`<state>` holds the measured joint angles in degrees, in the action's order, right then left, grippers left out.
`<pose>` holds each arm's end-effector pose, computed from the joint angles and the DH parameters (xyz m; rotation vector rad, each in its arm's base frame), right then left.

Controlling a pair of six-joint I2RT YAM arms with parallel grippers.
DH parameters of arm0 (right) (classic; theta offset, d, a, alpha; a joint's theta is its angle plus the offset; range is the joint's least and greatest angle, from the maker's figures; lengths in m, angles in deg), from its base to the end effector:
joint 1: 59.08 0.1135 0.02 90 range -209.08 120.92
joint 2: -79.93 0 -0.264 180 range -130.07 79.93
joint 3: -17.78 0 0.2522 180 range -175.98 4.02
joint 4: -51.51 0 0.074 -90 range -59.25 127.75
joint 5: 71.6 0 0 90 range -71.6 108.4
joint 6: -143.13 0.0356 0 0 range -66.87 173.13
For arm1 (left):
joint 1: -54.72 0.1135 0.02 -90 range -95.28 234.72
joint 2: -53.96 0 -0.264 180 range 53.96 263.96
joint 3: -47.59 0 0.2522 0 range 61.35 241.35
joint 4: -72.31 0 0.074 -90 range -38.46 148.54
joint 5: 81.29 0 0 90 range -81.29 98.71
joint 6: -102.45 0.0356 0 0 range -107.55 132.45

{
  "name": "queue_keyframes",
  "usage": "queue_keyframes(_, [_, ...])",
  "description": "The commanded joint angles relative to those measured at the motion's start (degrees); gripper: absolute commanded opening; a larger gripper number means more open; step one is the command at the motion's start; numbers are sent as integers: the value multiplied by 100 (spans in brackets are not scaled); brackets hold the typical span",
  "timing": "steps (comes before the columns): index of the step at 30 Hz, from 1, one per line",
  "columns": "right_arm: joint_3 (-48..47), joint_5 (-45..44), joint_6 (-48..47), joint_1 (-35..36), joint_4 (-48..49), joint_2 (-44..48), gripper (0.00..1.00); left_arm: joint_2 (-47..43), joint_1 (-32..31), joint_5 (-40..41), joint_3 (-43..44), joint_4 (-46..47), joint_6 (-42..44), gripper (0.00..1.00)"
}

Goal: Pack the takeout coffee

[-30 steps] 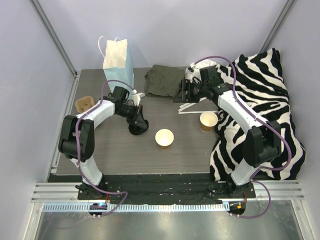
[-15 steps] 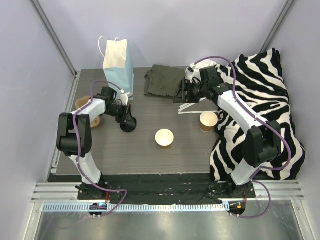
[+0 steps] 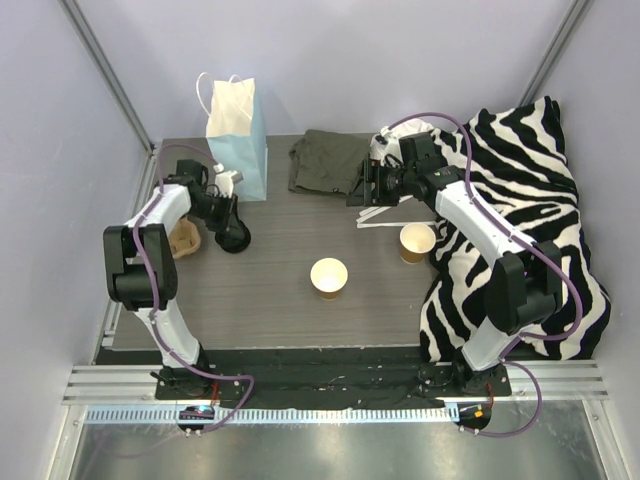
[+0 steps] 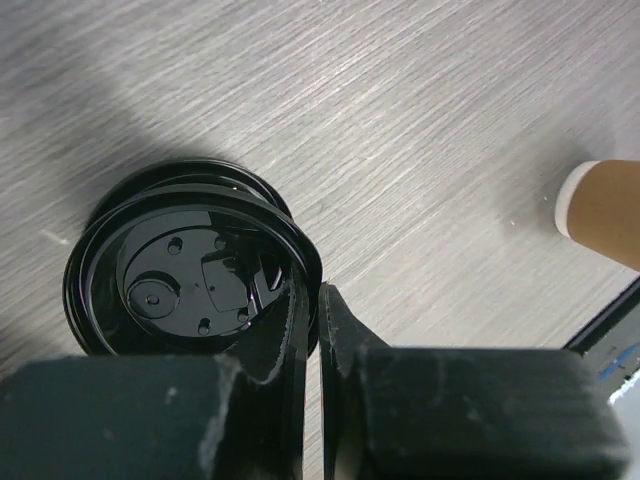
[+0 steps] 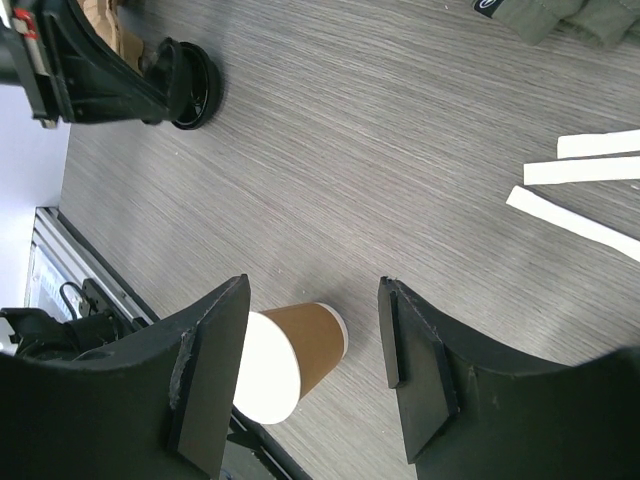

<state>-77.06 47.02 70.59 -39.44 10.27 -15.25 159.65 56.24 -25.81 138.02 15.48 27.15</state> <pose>0.3472 0.1420 0.3051 -0.3129 2.3345 0.9006 0.3669 -0.0104 0.2030 0.4336 2.6209 -0.7572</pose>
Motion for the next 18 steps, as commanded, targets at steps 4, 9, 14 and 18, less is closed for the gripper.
queue_keyframes(4, [-373,363,-189,-21,-11,17,62,-829,-11,-1204,376,-729,270,0])
queue_keyframes(9, [-697,662,-952,-22,-650,34,68,-1778,-502,-1339,219,-1081,577,0])
queue_keyframes(14, [-1120,924,-1710,-83,-1688,-54,82,-3369,-1793,216,-485,-528,841,0])
queue_keyframes(18, [-1306,1539,-1667,-127,-2085,7,85,-3871,-2804,1235,-714,-229,815,0])
